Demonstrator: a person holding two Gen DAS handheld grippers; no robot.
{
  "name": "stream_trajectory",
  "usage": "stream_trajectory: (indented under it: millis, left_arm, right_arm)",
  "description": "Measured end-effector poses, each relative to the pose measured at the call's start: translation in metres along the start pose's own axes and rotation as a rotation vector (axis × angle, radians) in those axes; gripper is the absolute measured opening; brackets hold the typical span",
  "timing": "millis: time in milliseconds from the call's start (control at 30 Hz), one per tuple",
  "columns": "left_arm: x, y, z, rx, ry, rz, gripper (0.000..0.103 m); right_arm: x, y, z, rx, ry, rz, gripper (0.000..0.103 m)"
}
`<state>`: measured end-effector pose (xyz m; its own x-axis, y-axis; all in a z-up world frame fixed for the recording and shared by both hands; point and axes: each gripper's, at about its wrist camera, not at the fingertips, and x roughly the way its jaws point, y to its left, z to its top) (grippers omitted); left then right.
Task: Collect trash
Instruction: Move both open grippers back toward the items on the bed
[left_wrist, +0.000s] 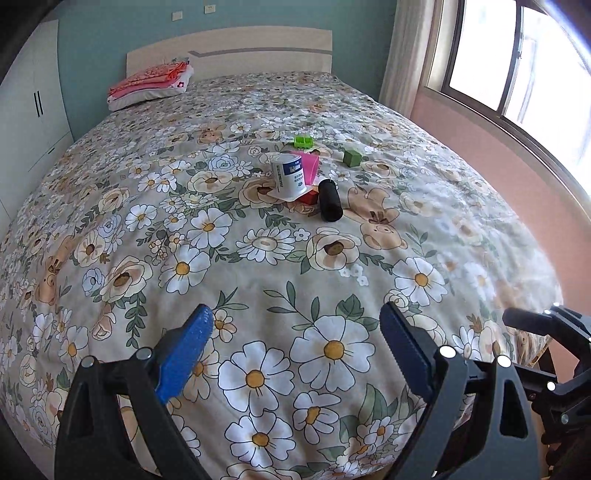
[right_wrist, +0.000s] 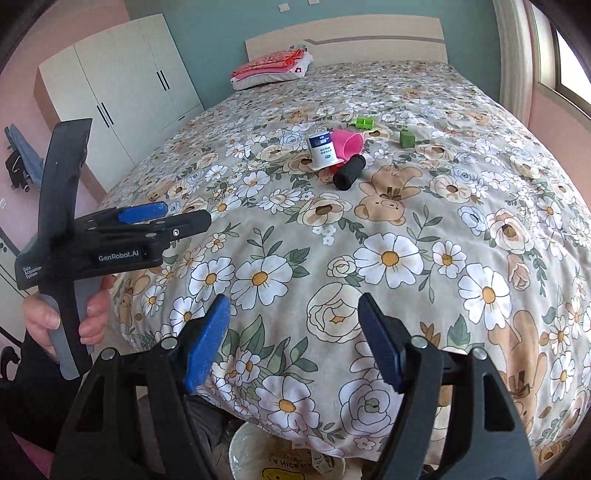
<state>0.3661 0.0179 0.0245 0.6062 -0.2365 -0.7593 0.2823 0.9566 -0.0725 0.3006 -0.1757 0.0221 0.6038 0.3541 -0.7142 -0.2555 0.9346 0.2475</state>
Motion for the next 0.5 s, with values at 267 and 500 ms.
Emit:
stream_trajectory:
  millis: [267, 500]
  left_arm:
    - [0.05, 0.026, 0.043, -0.058, -0.009, -0.085, 0.093]
    - [0.094, 0.027, 0.073, 0.018, -0.071, -0.137, 0.093]
  right_arm:
    - [0.055, -0.018, 0.041, 0.033, 0.012, -0.019, 0.071]
    - [0.101, -0.032, 0.075, 0.051, 0.01, -0.049, 0.071]
